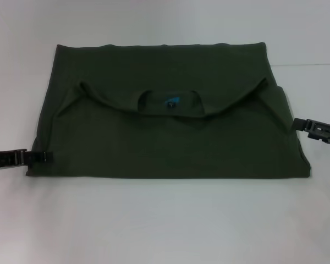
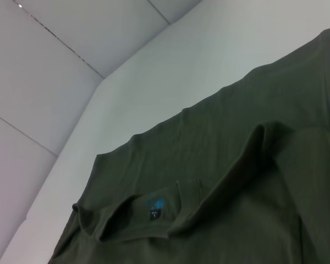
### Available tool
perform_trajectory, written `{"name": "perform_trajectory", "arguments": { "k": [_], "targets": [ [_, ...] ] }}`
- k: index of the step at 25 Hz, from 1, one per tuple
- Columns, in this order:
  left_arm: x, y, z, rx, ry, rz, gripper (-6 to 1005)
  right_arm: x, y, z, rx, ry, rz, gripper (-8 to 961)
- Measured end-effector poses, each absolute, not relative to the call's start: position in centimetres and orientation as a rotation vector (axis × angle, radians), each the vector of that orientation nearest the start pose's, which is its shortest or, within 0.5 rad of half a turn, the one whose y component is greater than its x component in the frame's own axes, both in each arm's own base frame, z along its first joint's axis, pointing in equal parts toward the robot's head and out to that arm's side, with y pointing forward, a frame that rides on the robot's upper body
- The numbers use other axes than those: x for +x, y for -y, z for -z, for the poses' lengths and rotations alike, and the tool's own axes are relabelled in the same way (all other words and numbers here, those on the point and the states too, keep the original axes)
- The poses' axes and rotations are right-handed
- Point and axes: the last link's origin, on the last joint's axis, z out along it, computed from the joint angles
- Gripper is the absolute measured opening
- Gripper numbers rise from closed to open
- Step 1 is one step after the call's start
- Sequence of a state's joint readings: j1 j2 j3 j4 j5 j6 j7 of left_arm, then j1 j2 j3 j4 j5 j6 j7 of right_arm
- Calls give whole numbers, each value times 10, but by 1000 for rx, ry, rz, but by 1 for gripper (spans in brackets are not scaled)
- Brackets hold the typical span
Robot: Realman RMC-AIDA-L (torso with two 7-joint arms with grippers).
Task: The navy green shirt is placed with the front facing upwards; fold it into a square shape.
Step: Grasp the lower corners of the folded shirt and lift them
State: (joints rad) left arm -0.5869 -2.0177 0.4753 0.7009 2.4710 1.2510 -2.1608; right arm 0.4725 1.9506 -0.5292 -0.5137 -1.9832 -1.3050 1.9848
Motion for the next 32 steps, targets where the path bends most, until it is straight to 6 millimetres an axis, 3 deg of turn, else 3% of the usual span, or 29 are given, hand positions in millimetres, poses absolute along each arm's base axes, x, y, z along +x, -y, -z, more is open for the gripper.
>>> {"name": "perform_trajectory", "arguments": {
  "k": [13,18,30,32],
  "targets": [
    [-339,-362,-43,-2133,1554,212,668,346,-343,-53,-2017,-1585,-778,924],
    [-336,-362,-41,-2157,1544,191,590,346,-343,-52,-2024,-1587,-771,925],
    [-337,-364,-41,-2159,1520,152,377,345,-344,-53,-2025,-1584,-768,925],
    [-337,-364,-41,-2156,1516,148,141,345,-345,-55,-2027,-1583,-767,925]
  ]
}}
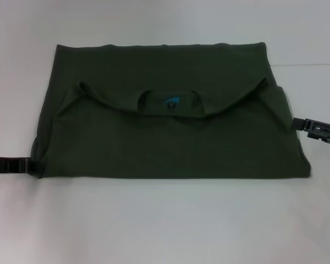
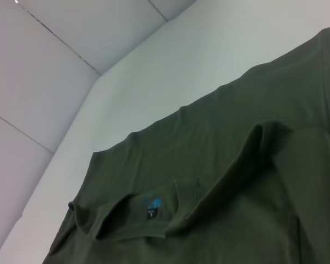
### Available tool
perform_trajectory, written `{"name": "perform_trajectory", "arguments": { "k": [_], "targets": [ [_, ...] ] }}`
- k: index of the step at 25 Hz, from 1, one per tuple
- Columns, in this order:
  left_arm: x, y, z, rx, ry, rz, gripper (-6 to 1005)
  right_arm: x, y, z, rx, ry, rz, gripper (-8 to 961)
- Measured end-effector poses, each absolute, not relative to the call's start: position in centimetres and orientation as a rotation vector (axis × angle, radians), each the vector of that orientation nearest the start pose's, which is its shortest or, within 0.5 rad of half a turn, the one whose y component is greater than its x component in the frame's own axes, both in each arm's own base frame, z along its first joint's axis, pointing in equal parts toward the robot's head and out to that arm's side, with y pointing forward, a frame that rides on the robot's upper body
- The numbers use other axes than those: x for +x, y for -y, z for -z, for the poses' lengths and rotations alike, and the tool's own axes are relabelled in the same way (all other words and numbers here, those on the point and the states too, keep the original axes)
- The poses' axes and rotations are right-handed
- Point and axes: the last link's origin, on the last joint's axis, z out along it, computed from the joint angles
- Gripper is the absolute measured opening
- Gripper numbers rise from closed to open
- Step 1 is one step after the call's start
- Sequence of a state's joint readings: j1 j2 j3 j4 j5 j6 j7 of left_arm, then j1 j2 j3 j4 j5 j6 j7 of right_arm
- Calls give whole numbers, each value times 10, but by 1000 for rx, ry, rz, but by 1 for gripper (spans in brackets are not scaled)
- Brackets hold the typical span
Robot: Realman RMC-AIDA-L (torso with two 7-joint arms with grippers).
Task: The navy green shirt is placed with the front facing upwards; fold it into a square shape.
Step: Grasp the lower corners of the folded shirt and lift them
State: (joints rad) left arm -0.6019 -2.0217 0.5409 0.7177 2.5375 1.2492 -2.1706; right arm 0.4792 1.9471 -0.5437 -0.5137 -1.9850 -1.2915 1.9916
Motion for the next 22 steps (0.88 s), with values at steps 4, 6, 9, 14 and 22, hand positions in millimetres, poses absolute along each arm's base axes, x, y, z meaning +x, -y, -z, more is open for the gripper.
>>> {"name": "perform_trajectory", "arguments": {
  "k": [4,6,9,14,22],
  "targets": [
    [-337,-365,-41,-2156,1509,143,60,343,-347,-56,-2040,-1593,-751,925],
    [-337,-365,-41,-2158,1505,140,20,341,-350,-58,-2050,-1599,-734,925],
    [-337,-366,-41,-2159,1499,134,20,338,-355,-65,-2050,-1621,-709,924],
    [-335,-367,-41,-2166,1494,131,19,326,-367,-88,-2016,-1744,-564,924],
    [-333,-369,-41,-2182,1484,110,19,309,-385,-106,-1980,-1893,-140,925]
  ]
}}
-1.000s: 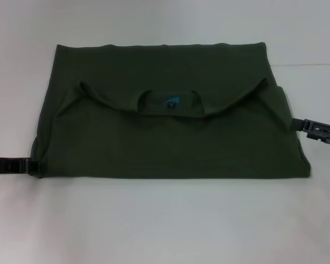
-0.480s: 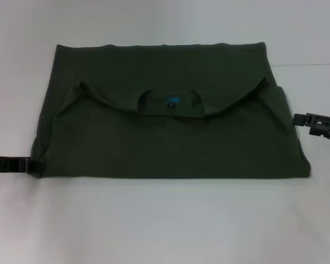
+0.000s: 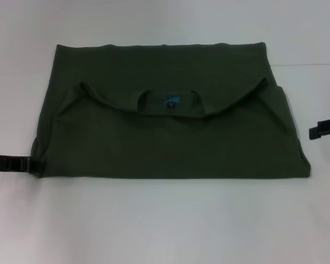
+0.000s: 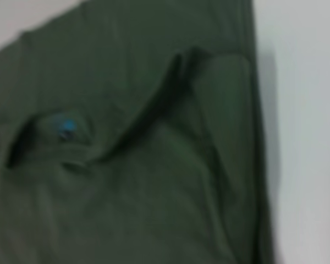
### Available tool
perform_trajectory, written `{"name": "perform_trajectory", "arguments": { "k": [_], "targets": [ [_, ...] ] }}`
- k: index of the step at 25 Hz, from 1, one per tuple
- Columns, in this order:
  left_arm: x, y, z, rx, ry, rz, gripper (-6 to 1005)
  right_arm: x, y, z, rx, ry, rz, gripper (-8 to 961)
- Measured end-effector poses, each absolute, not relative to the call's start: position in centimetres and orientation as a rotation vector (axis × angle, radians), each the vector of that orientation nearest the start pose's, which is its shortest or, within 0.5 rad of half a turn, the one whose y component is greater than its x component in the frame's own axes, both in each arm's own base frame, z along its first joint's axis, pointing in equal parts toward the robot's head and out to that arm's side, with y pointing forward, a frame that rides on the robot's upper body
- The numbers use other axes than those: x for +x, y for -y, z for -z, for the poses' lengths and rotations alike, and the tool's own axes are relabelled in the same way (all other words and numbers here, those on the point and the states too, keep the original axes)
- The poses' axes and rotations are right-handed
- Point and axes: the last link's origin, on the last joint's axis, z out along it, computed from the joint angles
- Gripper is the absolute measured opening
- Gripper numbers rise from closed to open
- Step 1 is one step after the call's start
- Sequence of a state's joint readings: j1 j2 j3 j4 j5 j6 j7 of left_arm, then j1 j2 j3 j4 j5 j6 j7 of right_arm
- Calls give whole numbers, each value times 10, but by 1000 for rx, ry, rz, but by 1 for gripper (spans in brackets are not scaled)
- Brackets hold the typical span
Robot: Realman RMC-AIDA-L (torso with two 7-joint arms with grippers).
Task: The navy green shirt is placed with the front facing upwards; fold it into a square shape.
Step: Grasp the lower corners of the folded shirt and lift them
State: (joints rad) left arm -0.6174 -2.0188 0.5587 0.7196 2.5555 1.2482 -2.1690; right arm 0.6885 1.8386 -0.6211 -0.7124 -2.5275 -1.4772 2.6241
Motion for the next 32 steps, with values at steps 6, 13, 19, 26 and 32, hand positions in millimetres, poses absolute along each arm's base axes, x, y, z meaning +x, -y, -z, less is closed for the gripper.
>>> {"name": "perform_trajectory", "arguments": {
  "k": [6,13,19,26,32],
  "targets": [
    [-332,-368,-39,-2188,1486,105,20,305,-390,-94,-1997,-1868,-14,925],
    [-333,-367,-39,-2187,1488,103,19,303,-387,-70,-2029,-1873,19,924],
    [-334,-367,-39,-2186,1484,102,20,299,-388,-55,-2052,-1851,41,924],
    [-334,-366,-38,-2186,1488,107,20,299,-388,-43,-2065,-1836,41,922],
    [-334,-366,-38,-2185,1490,106,20,300,-389,-39,-2065,-1823,54,903]
  ]
}}
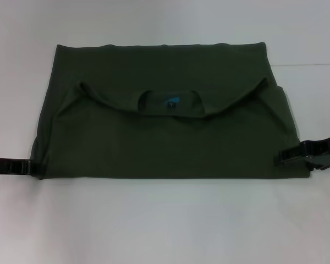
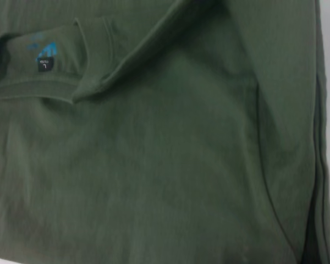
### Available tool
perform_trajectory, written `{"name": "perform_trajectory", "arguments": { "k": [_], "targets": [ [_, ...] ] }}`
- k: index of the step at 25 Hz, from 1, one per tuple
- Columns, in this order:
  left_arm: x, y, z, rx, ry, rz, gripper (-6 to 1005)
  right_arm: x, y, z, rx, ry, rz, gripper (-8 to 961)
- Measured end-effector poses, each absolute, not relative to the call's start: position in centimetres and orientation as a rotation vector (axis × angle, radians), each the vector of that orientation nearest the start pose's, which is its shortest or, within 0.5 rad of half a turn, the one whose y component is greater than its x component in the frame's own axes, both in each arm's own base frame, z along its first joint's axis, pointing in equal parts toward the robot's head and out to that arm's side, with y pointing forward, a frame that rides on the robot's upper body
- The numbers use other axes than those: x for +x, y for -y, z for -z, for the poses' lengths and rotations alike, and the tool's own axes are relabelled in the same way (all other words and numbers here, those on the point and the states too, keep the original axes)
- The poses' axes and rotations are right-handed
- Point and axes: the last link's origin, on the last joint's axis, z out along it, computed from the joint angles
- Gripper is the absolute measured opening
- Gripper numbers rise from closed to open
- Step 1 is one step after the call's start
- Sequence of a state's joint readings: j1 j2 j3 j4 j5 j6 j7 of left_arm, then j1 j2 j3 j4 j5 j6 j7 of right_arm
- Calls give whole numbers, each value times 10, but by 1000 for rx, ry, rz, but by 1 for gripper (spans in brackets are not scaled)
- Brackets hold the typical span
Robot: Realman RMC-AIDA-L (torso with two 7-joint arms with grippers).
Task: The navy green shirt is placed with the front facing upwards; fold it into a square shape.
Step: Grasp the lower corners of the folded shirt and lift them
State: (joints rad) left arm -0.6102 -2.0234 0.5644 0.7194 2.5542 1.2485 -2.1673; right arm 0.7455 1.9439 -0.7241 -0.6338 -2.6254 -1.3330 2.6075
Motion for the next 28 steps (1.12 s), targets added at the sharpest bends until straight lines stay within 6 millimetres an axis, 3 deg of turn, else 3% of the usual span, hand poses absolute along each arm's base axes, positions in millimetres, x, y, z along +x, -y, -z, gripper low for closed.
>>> {"name": "perform_trajectory", "arguments": {
  "k": [15,20,23,28],
  "targets": [
    [-333,-366,-38,-2188,1490,105,19,299,-389,-33,-2073,-1803,99,857],
    [-332,-367,-38,-2189,1490,106,19,298,-390,-33,-2074,-1801,100,653],
    [-332,-367,-38,-2190,1489,107,19,298,-390,-33,-2074,-1801,100,401],
    [-331,-368,-39,-2190,1486,108,19,298,-390,-34,-2073,-1799,102,186]
  ]
}}
